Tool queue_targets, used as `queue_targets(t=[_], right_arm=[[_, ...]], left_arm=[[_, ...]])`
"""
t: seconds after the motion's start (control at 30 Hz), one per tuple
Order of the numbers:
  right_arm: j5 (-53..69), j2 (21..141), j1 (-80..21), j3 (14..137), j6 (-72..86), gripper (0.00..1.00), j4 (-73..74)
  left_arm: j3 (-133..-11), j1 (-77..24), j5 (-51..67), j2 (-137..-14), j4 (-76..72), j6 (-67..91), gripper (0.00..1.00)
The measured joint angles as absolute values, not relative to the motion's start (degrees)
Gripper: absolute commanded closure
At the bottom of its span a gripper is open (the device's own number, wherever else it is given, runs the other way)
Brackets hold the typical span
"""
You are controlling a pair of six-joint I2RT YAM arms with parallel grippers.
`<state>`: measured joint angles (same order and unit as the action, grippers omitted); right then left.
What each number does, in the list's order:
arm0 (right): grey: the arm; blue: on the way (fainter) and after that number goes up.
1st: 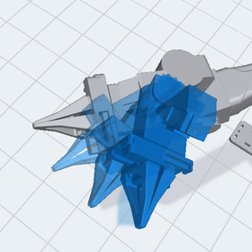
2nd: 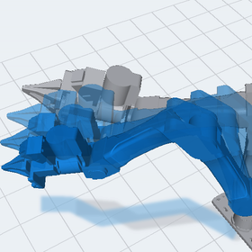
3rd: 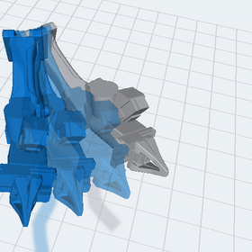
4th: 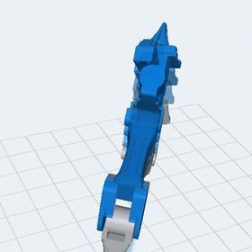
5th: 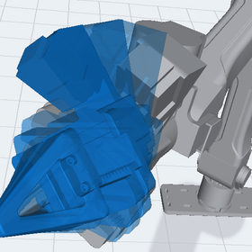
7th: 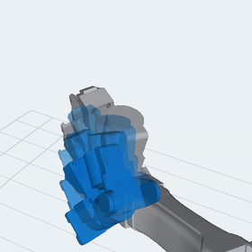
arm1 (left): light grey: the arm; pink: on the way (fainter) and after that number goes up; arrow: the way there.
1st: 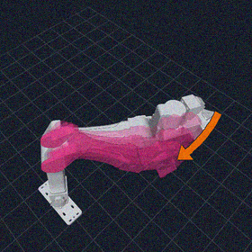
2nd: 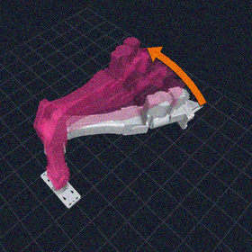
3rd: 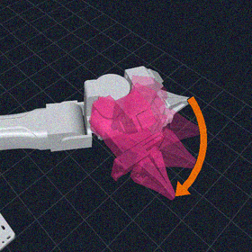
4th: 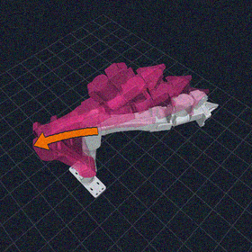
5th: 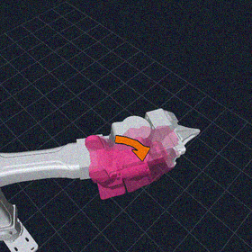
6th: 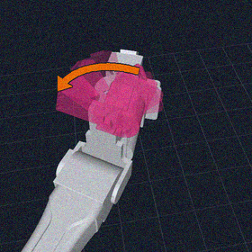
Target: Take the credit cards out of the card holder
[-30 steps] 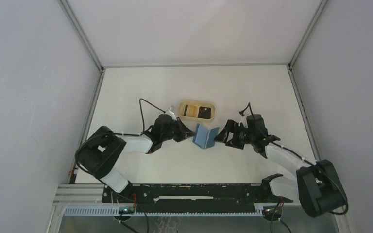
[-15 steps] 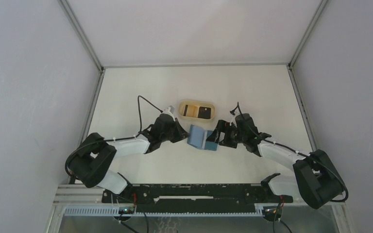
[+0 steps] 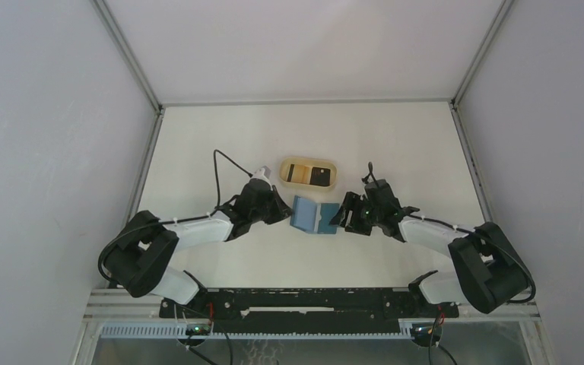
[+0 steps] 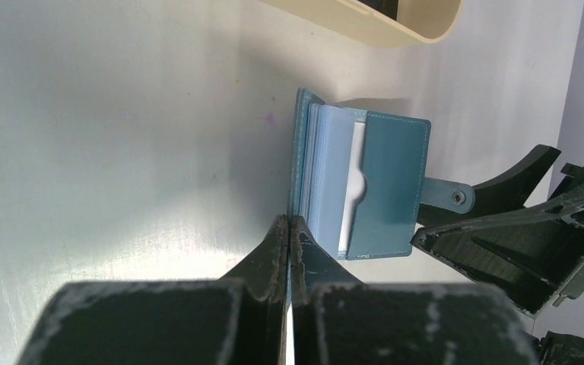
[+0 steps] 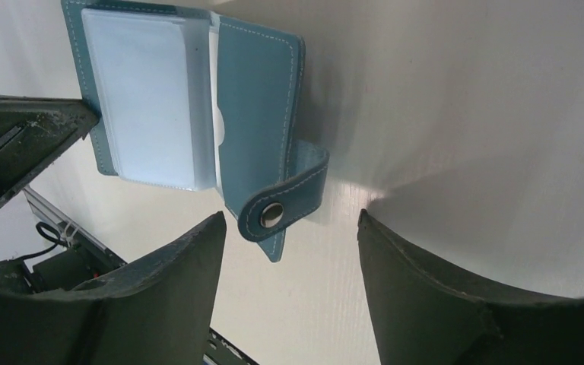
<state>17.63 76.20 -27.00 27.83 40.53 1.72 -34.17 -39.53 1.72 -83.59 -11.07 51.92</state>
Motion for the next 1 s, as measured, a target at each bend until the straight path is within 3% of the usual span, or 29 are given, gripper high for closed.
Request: queue_targets(t=[0.17,0.3,0.43,0.5,0.53,0.63,0.8,1.0], right_arm=[[17.3,78.81,-27.38,28.84,40.99,0.34,-0.69],[17.04,81.62,-27.81,29.45,41.67,0.6,-3.73],[17.06,84.2,-27.92,29.52,42.59,0.78,-5.52],[17.17,84.95,-27.9,29.52,42.83,0.96,-6.37],[17.1,85.23,-27.9,29.52,42.83,1.0,-6.7],[17.58,86.08,-27.88,29.52,43.16,1.0,-7.44],[18.39,86.87,-27.77,29.52,43.18,1.0,-8.78],[20.08,87.9,-27.79,29.52,43.2,1.0,-10.28]], left_arm=[[-34.17,-39.53,1.69,-83.57,-10.98,51.92,1.0],[-34.17,-39.53,1.72,-83.57,-10.98,51.94,1.0],[-34.17,-39.53,1.72,-83.48,-11.0,52.01,1.0],[-34.17,-39.53,1.72,-83.35,-11.14,52.05,1.0],[-34.17,-39.51,1.72,-83.26,-11.4,52.1,1.0],[-34.15,-39.48,2.02,-83.13,-12.43,52.56,1.0],[-34.04,-39.48,3.46,-83.13,-14.9,53.17,0.73],[-33.93,-39.53,5.87,-84.58,-17.41,54.61,0.73]])
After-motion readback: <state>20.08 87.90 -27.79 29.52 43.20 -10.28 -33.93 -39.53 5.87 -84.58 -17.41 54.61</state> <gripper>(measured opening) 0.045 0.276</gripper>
